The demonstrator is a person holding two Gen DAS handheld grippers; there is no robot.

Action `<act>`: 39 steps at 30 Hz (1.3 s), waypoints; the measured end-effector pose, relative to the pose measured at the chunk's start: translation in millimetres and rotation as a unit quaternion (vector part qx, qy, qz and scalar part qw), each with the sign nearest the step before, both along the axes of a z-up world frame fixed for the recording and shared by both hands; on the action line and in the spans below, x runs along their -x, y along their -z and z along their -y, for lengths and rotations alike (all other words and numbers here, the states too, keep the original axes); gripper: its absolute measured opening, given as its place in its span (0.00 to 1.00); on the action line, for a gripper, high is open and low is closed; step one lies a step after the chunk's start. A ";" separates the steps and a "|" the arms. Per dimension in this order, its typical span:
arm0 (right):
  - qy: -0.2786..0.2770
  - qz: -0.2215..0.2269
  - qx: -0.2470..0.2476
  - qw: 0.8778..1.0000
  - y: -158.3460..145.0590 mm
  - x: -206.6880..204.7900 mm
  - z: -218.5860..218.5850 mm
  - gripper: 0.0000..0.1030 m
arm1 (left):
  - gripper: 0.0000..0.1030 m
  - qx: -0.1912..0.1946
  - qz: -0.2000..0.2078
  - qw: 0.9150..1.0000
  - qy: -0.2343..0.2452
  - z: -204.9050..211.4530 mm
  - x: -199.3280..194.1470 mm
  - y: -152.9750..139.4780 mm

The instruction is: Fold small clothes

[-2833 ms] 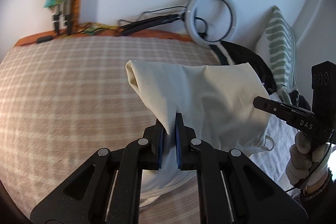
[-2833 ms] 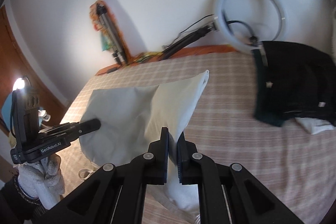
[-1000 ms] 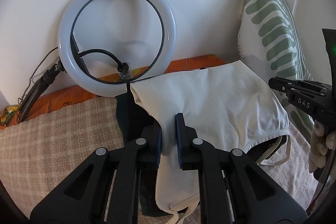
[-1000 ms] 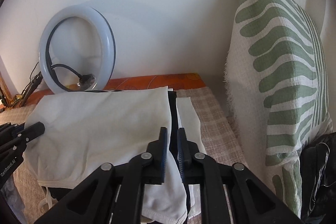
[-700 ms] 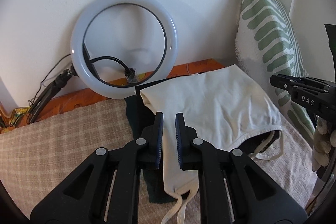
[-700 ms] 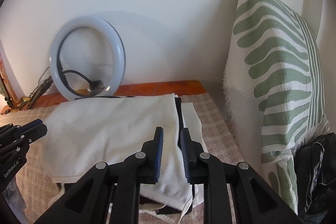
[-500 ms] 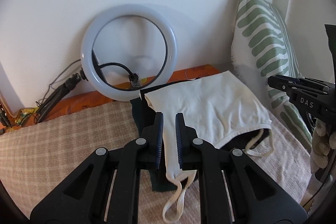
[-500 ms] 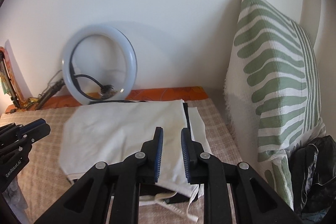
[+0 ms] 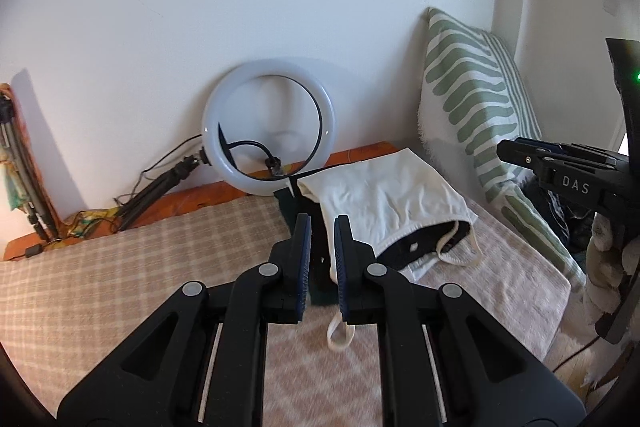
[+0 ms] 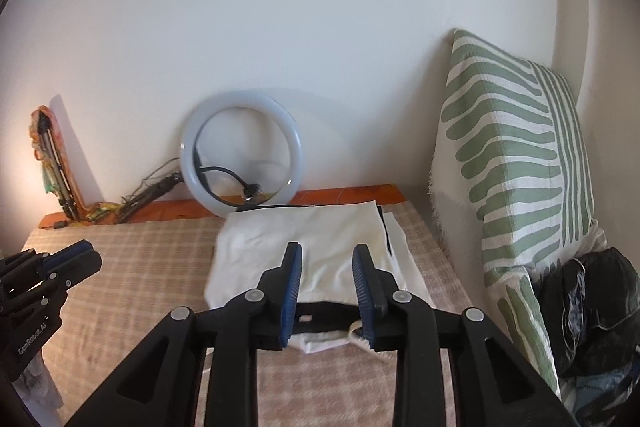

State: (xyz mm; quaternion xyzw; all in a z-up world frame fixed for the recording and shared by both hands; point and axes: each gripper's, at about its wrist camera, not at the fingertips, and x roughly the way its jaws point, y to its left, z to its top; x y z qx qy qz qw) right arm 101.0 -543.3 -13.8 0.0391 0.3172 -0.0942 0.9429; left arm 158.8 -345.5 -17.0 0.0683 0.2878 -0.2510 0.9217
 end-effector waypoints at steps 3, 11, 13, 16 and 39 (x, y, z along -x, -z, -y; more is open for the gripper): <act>0.005 0.008 -0.002 1.000 -5.8 21.3 -20.4 0.29 | 0.10 -0.002 0.008 1.000 0.002 -21.8 22.1 -6.4; 0.014 0.012 -0.022 1.000 1.5 61.3 -72.8 0.30 | 0.10 -0.010 -0.005 1.000 0.011 -73.0 70.6 0.3; 0.015 0.015 -0.027 0.999 5.1 70.5 -83.5 0.31 | 0.10 -0.016 0.000 1.000 0.014 -82.4 84.1 3.6; 0.017 0.019 -0.038 0.999 10.6 83.6 -95.7 0.33 | 0.10 -0.019 0.003 1.000 0.014 -95.1 98.8 8.7; 0.001 0.063 0.014 0.998 45.0 89.0 -139.6 1.00 | 0.95 -0.018 0.056 0.998 -0.001 -119.1 122.8 23.2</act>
